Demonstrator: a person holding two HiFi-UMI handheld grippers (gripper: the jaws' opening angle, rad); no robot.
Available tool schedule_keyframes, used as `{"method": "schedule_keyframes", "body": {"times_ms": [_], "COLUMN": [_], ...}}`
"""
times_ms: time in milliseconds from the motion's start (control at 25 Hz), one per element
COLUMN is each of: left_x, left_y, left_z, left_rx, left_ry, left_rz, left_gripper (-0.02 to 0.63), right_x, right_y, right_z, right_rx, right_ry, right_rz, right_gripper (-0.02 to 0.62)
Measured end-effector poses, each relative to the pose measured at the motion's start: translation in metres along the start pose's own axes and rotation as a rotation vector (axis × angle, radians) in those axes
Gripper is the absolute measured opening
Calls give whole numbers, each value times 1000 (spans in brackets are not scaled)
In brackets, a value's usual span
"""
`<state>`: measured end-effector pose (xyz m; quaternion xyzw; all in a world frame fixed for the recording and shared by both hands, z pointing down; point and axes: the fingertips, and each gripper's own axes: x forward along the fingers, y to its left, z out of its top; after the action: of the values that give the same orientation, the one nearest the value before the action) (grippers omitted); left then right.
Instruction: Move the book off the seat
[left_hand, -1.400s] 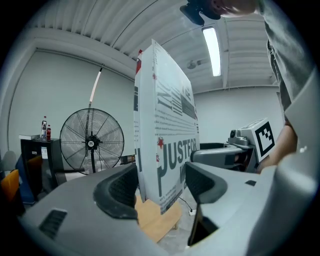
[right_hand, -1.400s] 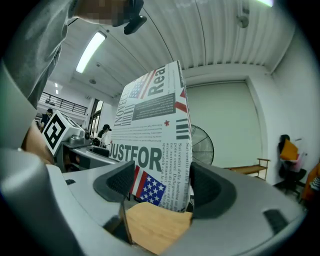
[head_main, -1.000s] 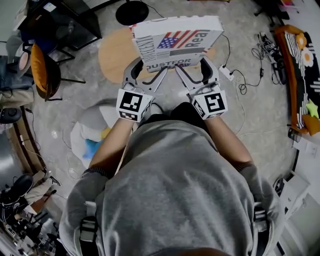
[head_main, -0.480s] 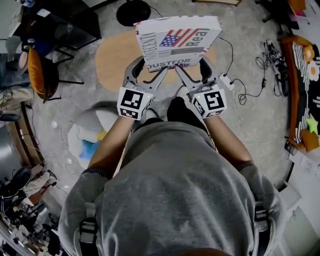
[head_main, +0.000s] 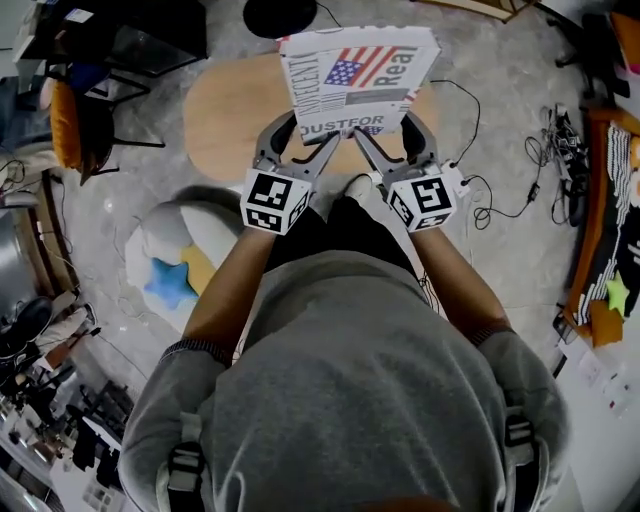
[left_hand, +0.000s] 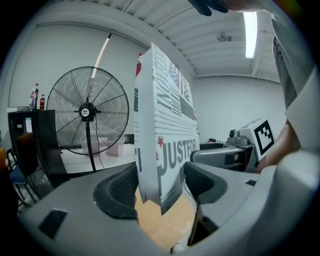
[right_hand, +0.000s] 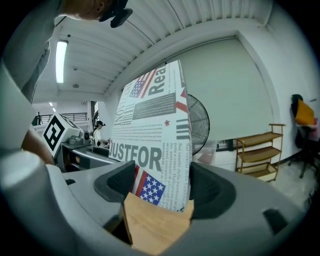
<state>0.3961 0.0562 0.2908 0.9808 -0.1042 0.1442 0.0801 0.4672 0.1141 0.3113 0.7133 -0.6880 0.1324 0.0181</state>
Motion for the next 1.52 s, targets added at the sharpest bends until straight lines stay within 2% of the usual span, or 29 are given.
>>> {"method": "schedule_keyframes", "body": {"times_ms": [160,600,800,1080,1280,1520], "left_x": [26,92,108,132,141,149], "left_y": [13,63,80,98,108,124], "left_z": [-33,-155,-224,-316,-373,-425], "left_rx": [-43,-179,-287,-382,-490,-561], "left_ry": [51,194,257,340,404,482], "left_rz": [13,-49,-69,-86,-94,-124], "left_gripper": [322,321,321,322,321,322], "right_x": [21,84,103,126,138,153], "right_y": [-19,-55,-59,-66,-67,-62], "right_z": [-34,-156,-227,-320,-374,-427], "right_rx": [33,140,223,299,343,412], "right_ry": [59,251,350,454,519,599], "right_rz": [17,-8,6,4,-6,-25], "right_gripper": [351,348,339,341,341,344]}}
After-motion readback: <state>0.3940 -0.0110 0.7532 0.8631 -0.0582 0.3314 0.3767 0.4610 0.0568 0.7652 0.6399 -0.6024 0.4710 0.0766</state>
